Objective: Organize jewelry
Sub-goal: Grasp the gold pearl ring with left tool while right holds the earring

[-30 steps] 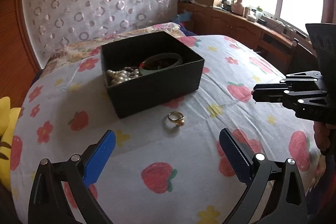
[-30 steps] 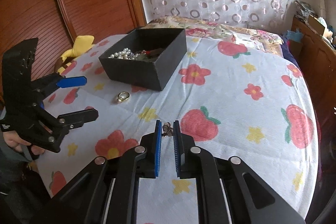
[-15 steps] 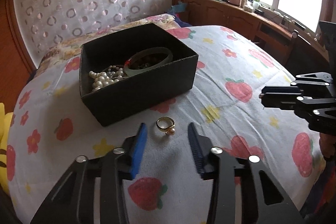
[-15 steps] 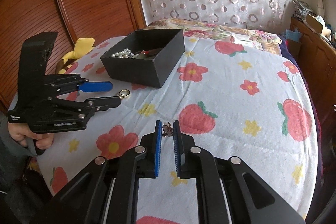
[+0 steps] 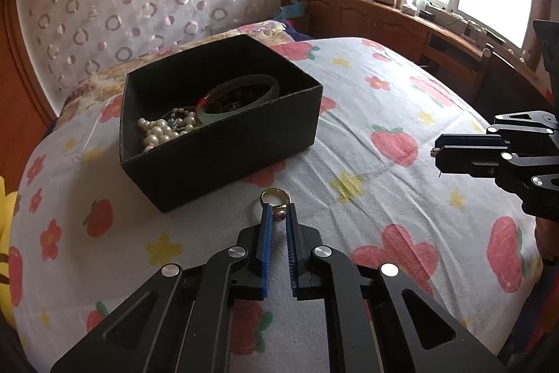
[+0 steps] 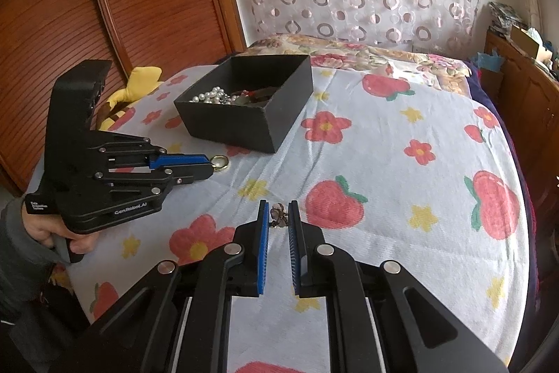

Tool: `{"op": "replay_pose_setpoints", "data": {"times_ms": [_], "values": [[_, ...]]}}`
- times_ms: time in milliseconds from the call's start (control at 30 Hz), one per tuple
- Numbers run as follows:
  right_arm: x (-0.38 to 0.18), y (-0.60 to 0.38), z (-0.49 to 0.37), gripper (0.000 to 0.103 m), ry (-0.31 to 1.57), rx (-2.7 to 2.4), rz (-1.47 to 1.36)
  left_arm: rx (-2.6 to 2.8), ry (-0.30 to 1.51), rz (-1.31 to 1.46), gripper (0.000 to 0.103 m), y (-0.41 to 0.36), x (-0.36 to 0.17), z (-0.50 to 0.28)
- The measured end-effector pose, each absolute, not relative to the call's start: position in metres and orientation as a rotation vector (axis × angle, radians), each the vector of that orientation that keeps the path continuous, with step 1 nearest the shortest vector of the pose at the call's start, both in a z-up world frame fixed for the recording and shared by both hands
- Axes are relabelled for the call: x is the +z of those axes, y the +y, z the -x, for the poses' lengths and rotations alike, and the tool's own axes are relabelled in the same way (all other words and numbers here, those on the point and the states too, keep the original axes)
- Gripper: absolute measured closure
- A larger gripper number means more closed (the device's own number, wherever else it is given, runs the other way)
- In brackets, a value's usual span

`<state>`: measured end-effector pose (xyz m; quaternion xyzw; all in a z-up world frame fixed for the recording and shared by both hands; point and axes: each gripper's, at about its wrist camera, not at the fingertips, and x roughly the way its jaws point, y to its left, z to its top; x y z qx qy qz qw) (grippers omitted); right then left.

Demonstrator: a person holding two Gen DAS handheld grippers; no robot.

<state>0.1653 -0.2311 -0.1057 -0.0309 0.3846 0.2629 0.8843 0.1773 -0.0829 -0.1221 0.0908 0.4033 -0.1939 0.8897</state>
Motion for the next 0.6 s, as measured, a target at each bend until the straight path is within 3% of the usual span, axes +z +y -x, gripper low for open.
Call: {"op": "replay_pose_setpoints", "data": {"times_ms": [600], "values": [[-0.095, -0.225, -0.166, 0.091, 0.787, 0.552, 0.064, -0.413, 0.742, -0.161, 0.097, -0.077, -0.087, -0.158]]}}
